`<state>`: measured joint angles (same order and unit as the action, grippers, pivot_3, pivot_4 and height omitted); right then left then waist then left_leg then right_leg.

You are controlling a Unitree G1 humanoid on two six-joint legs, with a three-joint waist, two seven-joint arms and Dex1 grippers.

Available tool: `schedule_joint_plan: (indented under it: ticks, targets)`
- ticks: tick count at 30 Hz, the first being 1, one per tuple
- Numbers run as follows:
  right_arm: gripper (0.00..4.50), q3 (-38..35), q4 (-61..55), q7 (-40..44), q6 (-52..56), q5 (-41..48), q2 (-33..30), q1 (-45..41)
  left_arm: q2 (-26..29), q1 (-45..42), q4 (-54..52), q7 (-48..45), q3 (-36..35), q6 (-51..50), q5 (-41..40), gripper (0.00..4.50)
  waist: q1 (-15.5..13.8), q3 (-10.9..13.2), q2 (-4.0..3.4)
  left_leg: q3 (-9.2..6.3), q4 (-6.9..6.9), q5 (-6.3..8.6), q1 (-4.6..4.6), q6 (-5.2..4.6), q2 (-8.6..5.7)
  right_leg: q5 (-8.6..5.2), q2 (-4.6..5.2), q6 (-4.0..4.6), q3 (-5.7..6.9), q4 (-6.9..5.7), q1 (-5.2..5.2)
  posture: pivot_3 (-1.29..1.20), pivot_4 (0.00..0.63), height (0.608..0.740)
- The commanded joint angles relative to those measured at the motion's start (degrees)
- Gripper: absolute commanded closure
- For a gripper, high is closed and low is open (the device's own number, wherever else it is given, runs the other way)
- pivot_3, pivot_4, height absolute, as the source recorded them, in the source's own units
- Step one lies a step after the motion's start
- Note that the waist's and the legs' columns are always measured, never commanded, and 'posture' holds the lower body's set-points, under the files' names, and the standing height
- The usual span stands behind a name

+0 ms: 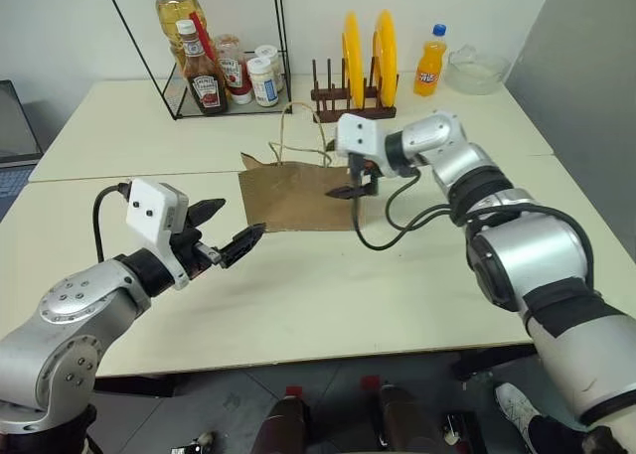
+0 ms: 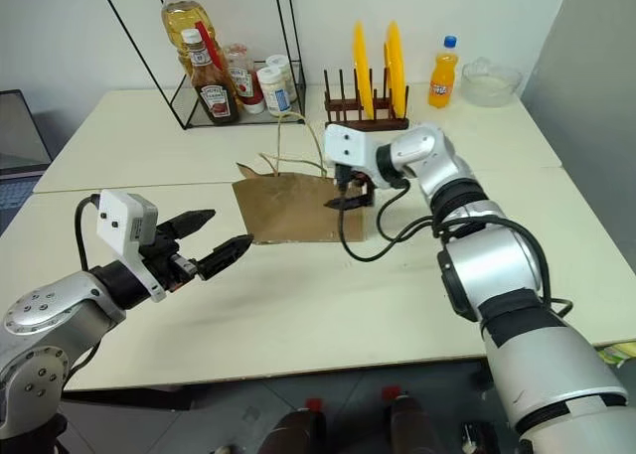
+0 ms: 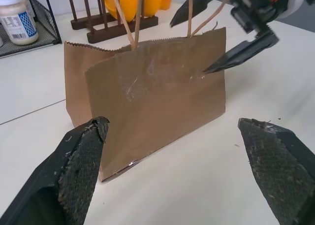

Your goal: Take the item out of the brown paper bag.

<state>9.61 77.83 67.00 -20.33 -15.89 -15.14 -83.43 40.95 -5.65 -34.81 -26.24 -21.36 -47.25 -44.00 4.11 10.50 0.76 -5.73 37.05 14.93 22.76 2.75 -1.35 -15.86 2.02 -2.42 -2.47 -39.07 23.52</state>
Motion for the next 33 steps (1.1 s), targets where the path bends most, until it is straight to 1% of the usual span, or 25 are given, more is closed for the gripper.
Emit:
schedule_joint_plan:
  ticks: [1, 4, 5, 6, 8, 9, 10, 12, 14, 16, 20, 23, 25, 27, 30, 33]
  targets:
    - [0.02, -4.1, -2.6, 3.6, 2.4, 4.7, -2.5, 0.8, 1.7, -1.9, 1.5, -1.7, 0.0, 1.2, 0.5, 0.00, 0.0, 0.0, 0.00, 0.01, 0.00, 0.00, 0.00, 0.00, 0.01, 0.00, 0.00, 0.00, 0.00, -0.01, 0.00, 0.00, 0.150, 0.740]
    - [0.02, -6.5, -5.0, 6.2, 4.3, 7.9, -5.0, 2.6, 3.0, -3.6, 4.2, -3.2, -0.3, 1.3, 0.8, 0.00, 0.0, 0.0, 0.00, 0.04, 0.00, 0.00, -0.01, 0.00, 0.02, 0.00, -0.02, 0.00, -0.01, -0.01, -0.01, 0.00, 0.150, 0.740]
    - [0.02, -7.8, -7.8, 6.1, 5.7, 9.7, -6.1, 4.4, 3.4, -5.3, 6.3, -3.4, -1.1, 1.2, 0.4, 0.00, 0.1, 0.0, 0.00, 0.04, 0.00, 0.00, -0.01, -0.01, 0.02, 0.00, -0.02, 0.00, -0.01, -0.01, -0.01, 0.00, 0.150, 0.740]
    - [0.02, -9.5, -13.1, 5.4, 8.4, 12.2, -6.8, 7.6, 4.1, -7.6, 9.1, -3.7, -1.6, 1.4, 0.5, 0.00, 0.0, 0.0, 0.00, 0.05, 0.00, 0.00, -0.01, -0.01, 0.02, 0.00, -0.02, 0.00, -0.01, -0.01, -0.01, 0.00, 0.150, 0.740]
    - [0.02, -12.5, -27.7, 1.2, 16.6, 16.6, -6.8, 15.4, 5.2, -12.0, 14.3, -4.9, -1.2, 2.8, 1.8, 0.00, -0.3, 0.0, 0.03, 0.03, 0.02, 0.00, 0.02, -0.01, 0.03, 0.00, -0.01, 0.00, 0.10, -0.01, -0.04, 0.00, 0.150, 0.740]
    - [0.02, -13.5, -37.7, -2.2, 21.8, 18.1, -5.9, 20.9, 5.8, -14.7, 17.5, -5.5, 0.4, 4.6, 4.1, 0.00, -0.5, 0.0, 0.07, 0.00, 0.03, 0.00, 0.03, -0.01, 0.04, 0.00, -0.01, 0.00, 0.14, 0.00, -0.07, 0.00, 0.150, 0.740]
    - [0.02, -14.4, -49.1, -7.0, 27.0, 19.1, -4.3, 27.5, 6.2, -18.4, 22.1, -5.9, 3.3, 7.4, 7.8, 0.00, -1.0, -0.1, 0.06, -0.03, 0.04, 0.00, 0.04, 0.00, 0.06, 0.00, -0.01, 0.00, 0.16, -0.01, -0.08, 0.00, 0.150, 0.740]
    - [0.02, -15.1, -68.2, -16.5, 35.5, 19.6, -0.2, 39.1, 6.4, -26.9, 32.6, -7.4, 8.9, 13.1, 14.6, 0.00, -1.2, -0.1, 0.03, -0.13, 0.03, -0.01, 0.03, 0.01, 0.05, 0.00, 0.01, 0.00, 0.10, -0.06, -0.01, 0.00, 0.150, 0.740]
    - [0.02, -14.7, -80.5, -24.2, 40.0, 18.6, 3.6, 47.4, 5.2, -36.3, 44.8, -10.1, 14.3, 19.5, 20.7, 0.00, -2.0, -0.1, 0.06, -0.17, 0.06, -0.07, 0.12, 0.10, -0.06, 0.00, -0.01, 0.00, 0.27, -0.22, -0.02, 0.00, 0.150, 0.740]
    - [0.02, -13.1, -89.5, -29.1, 43.2, 17.6, 6.2, 53.9, 2.9, -46.4, 59.3, -12.8, 18.8, 26.9, 26.6, 0.00, -2.3, -0.1, 0.06, 0.01, 0.10, -0.13, 0.16, 0.13, -0.19, 0.00, -0.05, 0.00, 0.14, -0.35, 0.12, 0.00, 0.150, 0.740]
    - [0.02, -10.4, -100.2, -34.5, 47.9, 16.9, 7.2, 62.7, -2.1, -62.2, 85.8, -16.0, 25.0, 42.1, 36.4, 0.00, -2.4, -0.1, 0.10, 0.05, 0.26, -0.17, 0.14, 0.06, -0.66, 0.01, 0.01, -0.04, 0.09, -0.35, 0.10, 0.00, 0.150, 0.740]
    - [0.02, -9.5, -105.6, -36.8, 49.9, 17.2, 6.2, 67.7, -5.7, -69.2, 99.3, -17.8, 27.3, 48.9, 41.2, 0.00, -2.3, -0.1, 0.13, -0.07, 0.22, -0.16, 0.15, 0.04, -0.71, 0.00, 0.02, -0.05, 0.18, -0.31, 0.08, 0.00, 0.150, 0.740]
    - [0.02, -9.7, -108.1, -38.2, 51.3, 18.0, 5.8, 69.1, -7.2, -70.7, 104.1, -21.3, 29.1, 51.0, 44.3, 0.00, -2.0, -0.1, 0.14, -0.06, 0.17, -0.15, 0.16, 0.03, -0.78, 0.00, 0.06, -0.05, 0.15, -0.28, 0.09, 0.00, 0.150, 0.740]
    - [0.02, -10.7, -111.0, -39.1, 52.7, 19.4, 5.4, 70.0, -8.0, -71.4, 106.5, -30.0, 30.9, 51.8, 46.3, 0.00, -1.4, -0.1, 0.14, -0.02, 0.16, -0.15, 0.16, 0.03, -0.80, 0.00, 0.09, -0.05, 0.09, -0.29, 0.11, 0.00, 0.150, 0.740]
    - [0.02, -11.1, -113.5, -39.8, 54.5, 21.2, 4.7, 71.3, -7.9, -72.2, 107.8, -38.7, 31.8, 52.5, 48.1, 0.00, -0.6, -0.1, 0.16, -0.07, 0.12, -0.13, 0.17, -0.02, -0.79, 0.00, 0.07, -0.05, 0.12, -0.29, 0.13, 0.00, 0.150, 0.740]
    - [0.02, -11.7, -115.6, -39.6, 56.2, 23.4, 3.0, 73.8, -6.6, -72.7, 107.3, -50.9, 32.8, 51.7, 49.4, 0.00, -0.6, -0.1, 0.16, -0.12, 0.09, -0.07, 0.16, -0.12, -0.77, -0.01, 0.05, -0.06, 0.15, -0.29, 0.12, 0.00, 0.150, 0.740]
